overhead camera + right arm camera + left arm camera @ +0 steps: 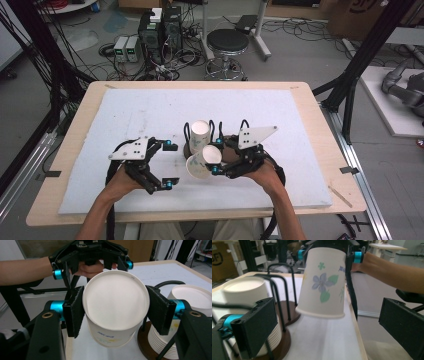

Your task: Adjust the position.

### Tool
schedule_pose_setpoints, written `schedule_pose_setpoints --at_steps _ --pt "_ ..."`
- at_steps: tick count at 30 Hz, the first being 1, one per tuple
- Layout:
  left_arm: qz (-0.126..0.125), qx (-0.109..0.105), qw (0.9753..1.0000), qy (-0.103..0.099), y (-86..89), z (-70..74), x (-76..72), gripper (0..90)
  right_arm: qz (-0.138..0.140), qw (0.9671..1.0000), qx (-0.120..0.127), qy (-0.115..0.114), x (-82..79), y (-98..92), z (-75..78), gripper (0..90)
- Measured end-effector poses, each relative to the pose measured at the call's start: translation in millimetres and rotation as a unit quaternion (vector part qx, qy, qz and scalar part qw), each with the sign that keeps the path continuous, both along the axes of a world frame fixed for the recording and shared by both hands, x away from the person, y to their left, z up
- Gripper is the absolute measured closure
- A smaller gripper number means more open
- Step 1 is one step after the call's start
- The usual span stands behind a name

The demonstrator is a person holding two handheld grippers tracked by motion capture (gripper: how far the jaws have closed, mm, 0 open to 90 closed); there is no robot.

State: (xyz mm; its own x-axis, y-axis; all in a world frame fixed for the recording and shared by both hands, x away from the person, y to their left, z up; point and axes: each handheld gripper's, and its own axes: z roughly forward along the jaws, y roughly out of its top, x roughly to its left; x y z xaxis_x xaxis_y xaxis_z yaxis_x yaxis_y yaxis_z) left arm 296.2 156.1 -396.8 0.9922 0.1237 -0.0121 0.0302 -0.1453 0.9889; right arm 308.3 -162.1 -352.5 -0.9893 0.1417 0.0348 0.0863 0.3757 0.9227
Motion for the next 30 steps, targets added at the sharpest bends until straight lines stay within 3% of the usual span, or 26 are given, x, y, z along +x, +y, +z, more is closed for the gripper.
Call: schedule_pose_setpoints --at_steps 4,12,17,22,28,30 --pt "-0.016 0.006 0.9998 -0.007 -15.8 -2.8 -0.2 1.8 0.007 1.0000 0.001 -0.002 -1.3 2.1 0.2 36.9" --pt "-0.024 -0.019 0.9995 -0.007 -25.3 -3.1 4.0 1.8 0.016 0.9999 -0.002 -0.002 -3.3 8.7 -0.3 36.8" --pt "-0.024 0.006 0.9996 -0.008 -32.2 -5.1 1.4 1.8 0.024 0.9997 0.002 0.000 -3.8 12.4 -0.5 36.8" --pt "-0.025 -0.002 0.9996 -0.008 -36.6 -5.9 2.1 1.8 0.026 0.9996 0.007 0.002 -4.3 13.8 -0.2 36.8" --pt "-0.022 0.003 0.9997 -0.009 -43.7 -8.9 3.5 1.8 0.031 0.9995 0.010 0.005 -4.7 15.1 -0.4 36.8" --pt "-0.029 0.006 0.9995 -0.008 -43.6 -9.9 3.6 7.6 0.031 0.9995 0.009 0.004 -4.8 15.2 -0.5 36.9"
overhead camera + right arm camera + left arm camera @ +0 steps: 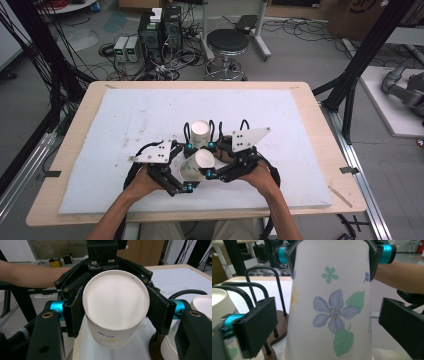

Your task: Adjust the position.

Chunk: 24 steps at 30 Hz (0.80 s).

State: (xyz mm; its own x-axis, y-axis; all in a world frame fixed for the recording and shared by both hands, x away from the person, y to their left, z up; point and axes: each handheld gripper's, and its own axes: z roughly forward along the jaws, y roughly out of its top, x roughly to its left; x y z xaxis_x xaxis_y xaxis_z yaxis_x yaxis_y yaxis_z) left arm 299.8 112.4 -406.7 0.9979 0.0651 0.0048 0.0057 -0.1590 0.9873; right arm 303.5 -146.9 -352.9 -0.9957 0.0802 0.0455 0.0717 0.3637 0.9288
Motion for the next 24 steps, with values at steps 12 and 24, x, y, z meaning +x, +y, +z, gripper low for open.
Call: schedule_pose_setpoints --at_steps 12,24 --pt "-0.006 0.008 0.9999 0.000 0.4 -3.6 0.2 27.4 0.009 1.0000 0.000 0.000 -0.4 2.0 -0.6 37.0" --pt "-0.007 0.012 0.9999 -0.004 2.5 -3.7 0.1 30.4 0.010 0.9999 -0.005 0.000 -0.4 2.9 -1.0 37.2"
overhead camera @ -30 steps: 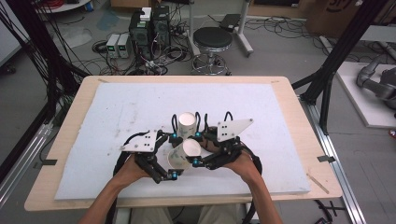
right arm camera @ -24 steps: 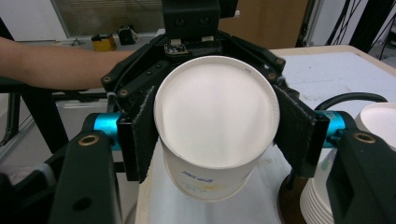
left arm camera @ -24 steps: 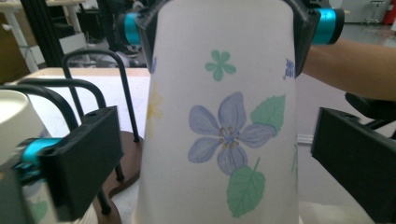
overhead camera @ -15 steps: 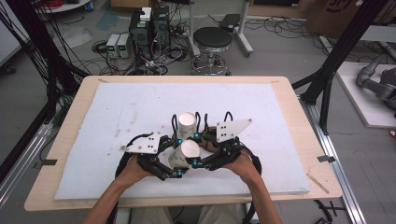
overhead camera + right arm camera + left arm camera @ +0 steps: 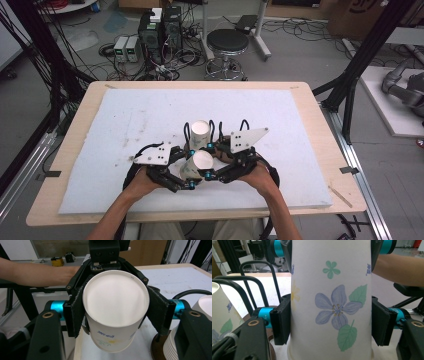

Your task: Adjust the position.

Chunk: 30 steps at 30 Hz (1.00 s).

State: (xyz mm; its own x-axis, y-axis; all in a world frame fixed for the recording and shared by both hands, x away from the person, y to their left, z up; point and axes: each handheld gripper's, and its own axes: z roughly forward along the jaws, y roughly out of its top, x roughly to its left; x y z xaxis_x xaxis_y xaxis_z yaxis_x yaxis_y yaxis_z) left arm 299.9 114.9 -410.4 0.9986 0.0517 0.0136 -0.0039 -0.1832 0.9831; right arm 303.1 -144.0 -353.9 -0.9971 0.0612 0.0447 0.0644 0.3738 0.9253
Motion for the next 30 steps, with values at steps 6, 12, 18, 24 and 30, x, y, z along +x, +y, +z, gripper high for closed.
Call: schedule_pose_setpoints --at_steps 6,12,18,24,30 --pt "0.003 0.004 1.0000 -0.001 1.0 -0.1 0.0 30.6 -0.009 0.9999 -0.002 -0.005 -1.1 0.3 0.0 28.2" --pt "0.005 0.006 1.0000 -0.001 1.4 -0.5 -0.1 30.6 -0.030 0.9995 -0.011 -0.004 0.0 0.6 -1.2 19.2" --pt "0.007 0.010 0.9999 0.000 3.0 -0.3 0.0 30.6 -0.029 0.9994 -0.015 -0.006 -0.2 0.9 -1.6 19.2" --pt "0.014 0.030 0.9995 0.001 9.6 5.1 -1.0 30.5 -0.030 0.9991 -0.028 -0.006 -0.1 -2.7 -0.1 19.2" --pt "0.014 0.099 0.9950 0.000 17.1 22.2 0.1 30.5 -0.025 0.9985 -0.048 -0.009 -0.4 -5.7 2.9 19.2"
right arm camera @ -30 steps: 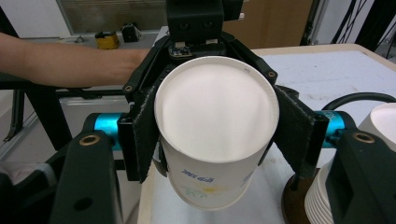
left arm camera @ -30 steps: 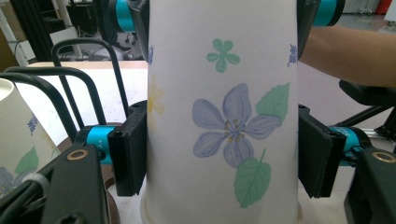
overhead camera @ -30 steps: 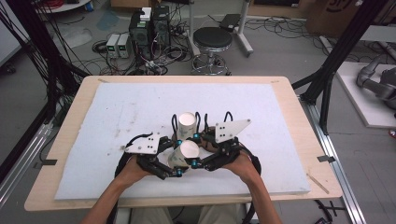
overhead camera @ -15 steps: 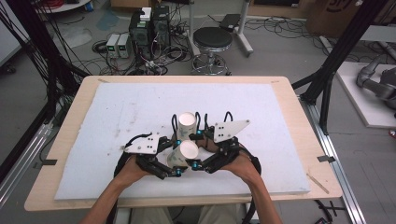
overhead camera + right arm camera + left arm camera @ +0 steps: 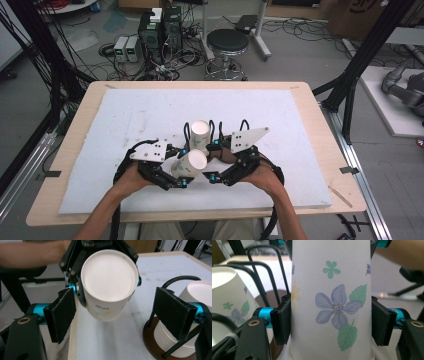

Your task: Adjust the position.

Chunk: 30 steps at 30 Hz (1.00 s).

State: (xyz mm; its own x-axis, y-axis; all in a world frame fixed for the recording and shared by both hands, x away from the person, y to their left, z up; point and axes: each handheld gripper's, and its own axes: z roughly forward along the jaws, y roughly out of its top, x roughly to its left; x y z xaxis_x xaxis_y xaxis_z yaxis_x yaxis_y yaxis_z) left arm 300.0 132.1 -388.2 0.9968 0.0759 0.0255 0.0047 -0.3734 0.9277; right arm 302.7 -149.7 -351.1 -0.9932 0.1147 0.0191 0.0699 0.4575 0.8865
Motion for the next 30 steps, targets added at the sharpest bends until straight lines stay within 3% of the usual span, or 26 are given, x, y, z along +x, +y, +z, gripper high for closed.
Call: schedule_pose_setpoints --at_steps 4,5,6,7,8,9,10,11,12,14,15,16,20,21,22,23,24,25,30 --pt "-0.005 0.055 0.9985 0.003 0.1 10.0 0.1 30.4 0.010 0.9992 -0.037 -0.002 0.5 3.0 1.9 19.2" --pt "-0.005 0.067 0.9977 0.003 -0.2 11.7 0.2 30.4 0.013 0.9984 -0.054 -0.002 0.9 4.5 3.4 19.2" --pt "-0.005 0.078 0.9969 0.006 -0.3 13.0 0.1 30.4 0.013 0.9984 -0.054 -0.002 0.9 4.5 3.4 19.2" --pt "-0.008 0.100 0.9949 0.012 -1.1 15.1 -0.1 30.4 0.018 0.9973 -0.072 -0.002 1.3 6.5 5.6 19.2" --pt "-0.008 0.100 0.9949 0.012 -1.1 15.1 -0.1 30.4 0.018 0.9973 -0.072 -0.002 1.3 6.5 5.6 19.2" --pt "-0.009 0.110 0.9937 0.016 -1.7 15.9 0.2 30.4 0.021 0.9953 -0.094 -0.005 2.4 8.8 7.9 19.2" --pt "-0.010 0.124 0.9921 0.020 -2.3 16.9 0.7 30.4 0.021 0.9953 -0.094 -0.005 2.4 8.8 7.9 19.2" --pt "-0.008 0.132 0.9910 0.022 -3.1 17.5 0.5 30.4 0.022 0.9926 -0.119 -0.007 3.6 11.5 10.2 19.3" --pt "-0.007 0.140 0.9898 0.023 -3.8 18.5 0.8 30.4 0.022 0.9926 -0.119 -0.007 3.6 11.5 10.2 19.3" --pt "-0.003 0.155 0.9875 0.030 -4.5 20.9 1.2 30.4 0.027 0.9884 -0.150 -0.006 4.6 15.1 12.2 19.3" --pt "-0.003 0.161 0.9864 0.032 -4.8 22.0 2.0 30.4 0.031 0.9842 -0.174 -0.010 5.4 18.3 13.5 19.3" --pt "-0.002 0.169 0.9850 0.034 -5.0 23.1 2.7 30.4 0.031 0.9842 -0.174 -0.010 5.4 18.3 13.5 19.3" --pt "0.002 0.209 0.9771 0.041 -6.4 26.0 4.9 30.5 0.034 0.9751 -0.219 -0.013 6.9 25.4 17.2 19.5" --pt "0.001 0.216 0.9756 0.042 -6.8 26.4 5.1 30.5 0.039 0.9703 -0.238 -0.014 7.0 28.7 19.3 19.6" --pt "-0.001 0.223 0.9740 0.042 -7.2 26.8 5.2 30.5 0.039 0.9703 -0.238 -0.014 7.0 28.7 19.3 19.6" --pt "-0.004 0.237 0.9704 0.044 -7.8 28.3 5.5 30.5 0.040 0.9667 -0.252 -0.016 6.9 31.8 21.2 19.6" --pt "-0.004 0.237 0.9704 0.044 -7.8 28.3 5.5 30.5 0.040 0.9667 -0.252 -0.016 6.9 31.8 21.2 19.6" --pt "-0.002 0.236 0.9708 0.045 -8.4 27.6 5.1 30.5 0.045 0.9641 -0.261 -0.020 7.5 34.7 23.0 19.7" --pt "-0.003 0.238 0.9703 0.042 -11.6 27.3 5.1 30.5 0.050 0.9615 -0.269 -0.023 8.0 39.4 24.9 19.8"
